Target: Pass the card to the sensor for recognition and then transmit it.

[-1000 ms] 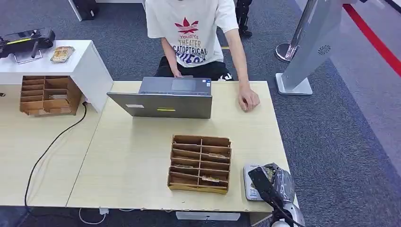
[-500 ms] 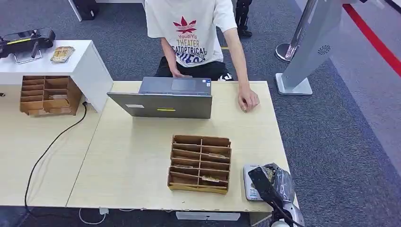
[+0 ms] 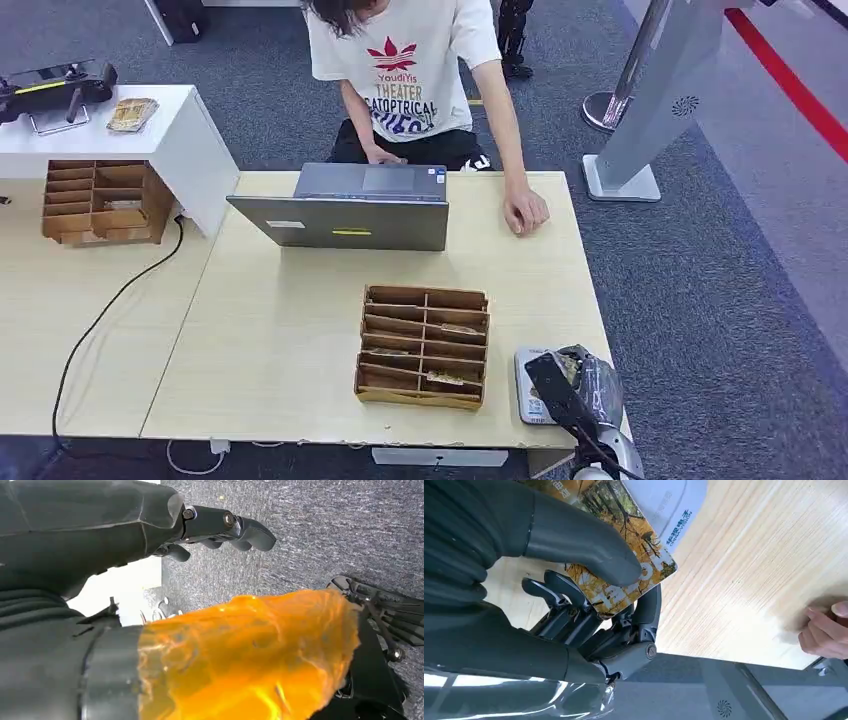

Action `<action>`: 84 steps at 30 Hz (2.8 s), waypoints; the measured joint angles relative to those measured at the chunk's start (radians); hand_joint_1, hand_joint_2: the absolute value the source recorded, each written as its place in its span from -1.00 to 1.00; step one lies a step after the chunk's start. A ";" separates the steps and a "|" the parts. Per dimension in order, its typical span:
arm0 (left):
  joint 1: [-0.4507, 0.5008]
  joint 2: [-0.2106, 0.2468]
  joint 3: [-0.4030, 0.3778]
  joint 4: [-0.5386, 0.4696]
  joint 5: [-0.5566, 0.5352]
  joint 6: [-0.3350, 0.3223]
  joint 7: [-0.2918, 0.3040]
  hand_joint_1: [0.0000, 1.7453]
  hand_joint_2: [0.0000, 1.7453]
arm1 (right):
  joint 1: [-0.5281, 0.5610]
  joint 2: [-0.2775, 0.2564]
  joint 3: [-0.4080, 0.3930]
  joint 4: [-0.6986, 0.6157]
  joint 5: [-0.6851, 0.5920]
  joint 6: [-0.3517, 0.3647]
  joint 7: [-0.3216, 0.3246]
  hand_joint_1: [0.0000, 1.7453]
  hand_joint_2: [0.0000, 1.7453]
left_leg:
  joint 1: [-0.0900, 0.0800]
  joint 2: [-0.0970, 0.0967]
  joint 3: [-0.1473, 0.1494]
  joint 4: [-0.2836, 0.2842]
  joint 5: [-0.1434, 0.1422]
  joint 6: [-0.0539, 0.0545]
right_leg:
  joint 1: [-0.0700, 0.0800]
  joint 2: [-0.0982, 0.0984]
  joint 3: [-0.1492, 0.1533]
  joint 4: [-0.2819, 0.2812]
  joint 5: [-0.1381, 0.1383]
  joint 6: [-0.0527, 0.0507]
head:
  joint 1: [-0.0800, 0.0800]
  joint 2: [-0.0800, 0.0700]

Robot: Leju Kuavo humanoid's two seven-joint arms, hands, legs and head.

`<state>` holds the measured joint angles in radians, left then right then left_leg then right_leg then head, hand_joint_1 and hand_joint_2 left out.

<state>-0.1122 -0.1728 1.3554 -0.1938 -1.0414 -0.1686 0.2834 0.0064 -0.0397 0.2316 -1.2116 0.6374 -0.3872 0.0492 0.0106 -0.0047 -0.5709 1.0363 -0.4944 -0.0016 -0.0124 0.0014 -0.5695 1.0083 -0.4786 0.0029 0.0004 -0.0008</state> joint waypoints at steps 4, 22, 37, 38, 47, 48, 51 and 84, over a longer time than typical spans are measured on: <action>0.000 0.000 0.000 0.000 0.000 -0.002 0.000 -1.00 -1.00 | -0.002 0.000 0.000 0.003 0.000 0.001 0.000 1.00 1.00 | 0.000 0.000 0.000 0.000 0.000 0.000 | 0.000 0.000 0.000 0.000 0.000 0.000 | 0.000 0.000; 0.000 0.000 0.000 0.000 0.000 -0.007 0.000 -1.00 -1.00 | -0.010 0.000 0.000 0.011 0.000 0.002 -0.008 1.00 1.00 | 0.000 0.000 0.001 0.000 0.000 0.000 | 0.000 0.000 0.001 0.000 0.000 0.000 | 0.000 0.000; 0.000 0.000 0.000 0.000 0.002 -0.006 0.000 -1.00 -1.00 | -0.010 0.000 0.000 0.015 0.000 0.001 -0.008 1.00 1.00 | 0.000 0.000 0.002 0.000 0.000 0.000 | 0.000 0.000 0.001 0.000 0.000 0.000 | 0.000 0.000; 0.000 0.000 0.000 0.000 0.002 -0.006 0.000 -1.00 -1.00 | -0.010 0.000 0.000 0.015 0.000 0.001 -0.008 1.00 1.00 | 0.000 0.000 0.002 0.000 0.000 0.000 | 0.000 0.000 0.001 0.000 0.000 0.000 | 0.000 0.000; 0.000 0.000 0.000 0.000 0.003 -0.004 0.000 -1.00 -1.00 | -0.009 0.000 0.000 0.015 0.000 0.000 -0.008 1.00 1.00 | 0.000 0.000 0.002 0.000 0.000 0.000 | 0.000 0.000 0.001 0.000 0.000 0.000 | 0.000 0.000; 0.000 0.000 0.000 0.000 0.003 -0.004 0.000 -1.00 -1.00 | -0.009 0.000 0.000 0.015 0.000 0.000 -0.008 1.00 1.00 | 0.000 0.000 0.002 0.000 0.000 0.000 | 0.000 0.000 0.001 0.000 0.000 0.000 | 0.000 0.000; 0.000 0.000 0.000 0.000 0.003 -0.004 0.000 -1.00 -1.00 | -0.009 0.000 0.000 0.015 0.000 0.000 -0.008 1.00 1.00 | 0.000 0.000 0.002 0.000 0.000 0.000 | 0.000 0.000 0.001 0.000 0.000 0.000 | 0.000 0.000; 0.000 0.000 0.000 0.000 0.006 0.001 0.000 -1.00 -1.00 | -0.009 0.001 0.000 0.019 0.000 -0.005 -0.011 1.00 1.00 | 0.000 0.000 0.002 0.000 0.000 0.000 | 0.000 0.000 0.001 0.000 0.000 0.000 | 0.000 0.000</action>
<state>-0.1122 -0.1728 1.3550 -0.1938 -1.0357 -0.1675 0.2834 -0.0024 -0.0385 0.2316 -1.1921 0.6374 -0.3925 0.0385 0.0106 -0.0044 -0.5693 1.0363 -0.4945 -0.0015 -0.0124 0.0014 -0.5680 1.0082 -0.4785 0.0029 0.0004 -0.0008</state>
